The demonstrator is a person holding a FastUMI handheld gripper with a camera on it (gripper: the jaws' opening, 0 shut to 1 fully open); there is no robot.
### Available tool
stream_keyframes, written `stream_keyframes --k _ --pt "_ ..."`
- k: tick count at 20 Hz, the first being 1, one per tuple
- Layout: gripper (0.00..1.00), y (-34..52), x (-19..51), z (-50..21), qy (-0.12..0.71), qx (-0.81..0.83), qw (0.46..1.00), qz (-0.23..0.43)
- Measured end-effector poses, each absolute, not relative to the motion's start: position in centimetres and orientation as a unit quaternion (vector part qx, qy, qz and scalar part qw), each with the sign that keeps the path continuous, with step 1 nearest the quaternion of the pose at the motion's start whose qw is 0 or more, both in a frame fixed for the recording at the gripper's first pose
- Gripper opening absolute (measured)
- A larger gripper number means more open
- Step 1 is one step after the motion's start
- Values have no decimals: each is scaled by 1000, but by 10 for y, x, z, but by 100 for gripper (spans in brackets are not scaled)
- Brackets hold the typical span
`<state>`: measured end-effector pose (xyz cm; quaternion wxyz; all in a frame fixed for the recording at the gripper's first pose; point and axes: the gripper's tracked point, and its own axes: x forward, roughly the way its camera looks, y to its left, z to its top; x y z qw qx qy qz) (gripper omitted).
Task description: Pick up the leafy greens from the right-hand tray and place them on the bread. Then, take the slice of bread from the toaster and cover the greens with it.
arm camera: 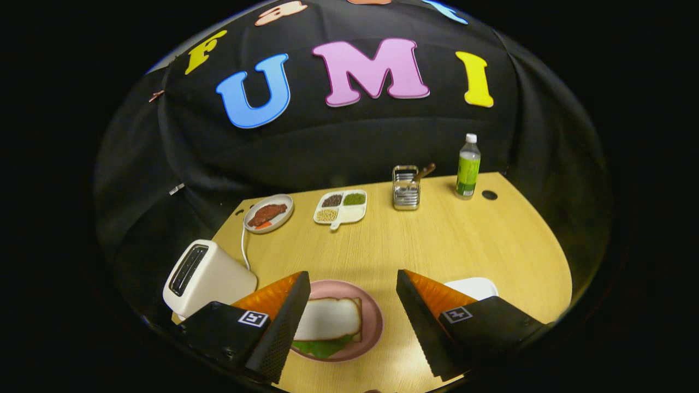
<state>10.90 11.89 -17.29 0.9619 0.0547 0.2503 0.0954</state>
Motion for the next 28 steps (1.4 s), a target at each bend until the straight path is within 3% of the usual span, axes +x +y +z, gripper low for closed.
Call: stream_keyframes --k 6,15,28 --pt "99 98 95 -74 136 22 986 89" --pt "98 24 48 39 7 25 999 24" --pt "98 -45 37 40 0 28 999 33"
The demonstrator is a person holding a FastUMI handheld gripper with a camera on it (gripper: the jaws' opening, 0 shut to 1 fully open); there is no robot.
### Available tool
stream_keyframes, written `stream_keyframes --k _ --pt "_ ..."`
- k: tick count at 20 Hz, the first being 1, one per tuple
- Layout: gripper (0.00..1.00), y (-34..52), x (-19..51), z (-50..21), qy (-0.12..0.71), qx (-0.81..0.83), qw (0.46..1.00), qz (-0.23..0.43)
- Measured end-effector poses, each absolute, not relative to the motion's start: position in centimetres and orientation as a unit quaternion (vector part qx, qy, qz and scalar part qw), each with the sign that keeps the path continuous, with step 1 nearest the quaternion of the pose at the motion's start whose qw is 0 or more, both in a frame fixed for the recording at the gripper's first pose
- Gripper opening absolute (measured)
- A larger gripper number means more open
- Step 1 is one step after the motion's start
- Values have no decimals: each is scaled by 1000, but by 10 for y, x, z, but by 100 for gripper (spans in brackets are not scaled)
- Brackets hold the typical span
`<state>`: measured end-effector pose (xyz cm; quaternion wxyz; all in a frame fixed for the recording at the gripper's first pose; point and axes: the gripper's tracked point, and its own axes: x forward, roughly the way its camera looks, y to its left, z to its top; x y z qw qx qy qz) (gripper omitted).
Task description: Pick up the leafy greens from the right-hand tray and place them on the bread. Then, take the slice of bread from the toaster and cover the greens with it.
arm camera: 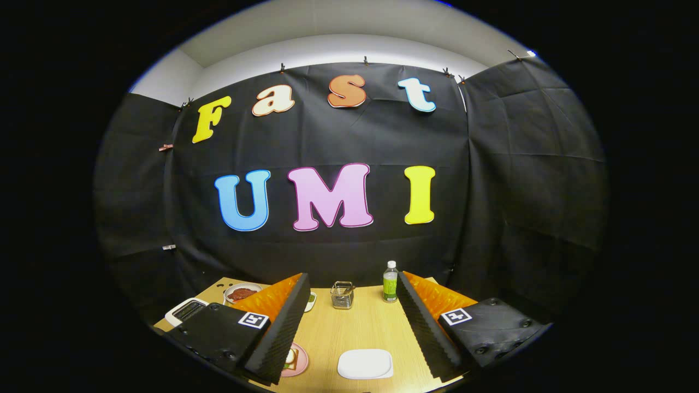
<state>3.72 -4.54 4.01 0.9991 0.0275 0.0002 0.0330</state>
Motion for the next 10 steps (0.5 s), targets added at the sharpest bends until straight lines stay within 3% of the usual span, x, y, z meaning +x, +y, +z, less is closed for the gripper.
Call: stream_keyframes --k 10 --pt "98 -50 48 41 -4 33 998 47"
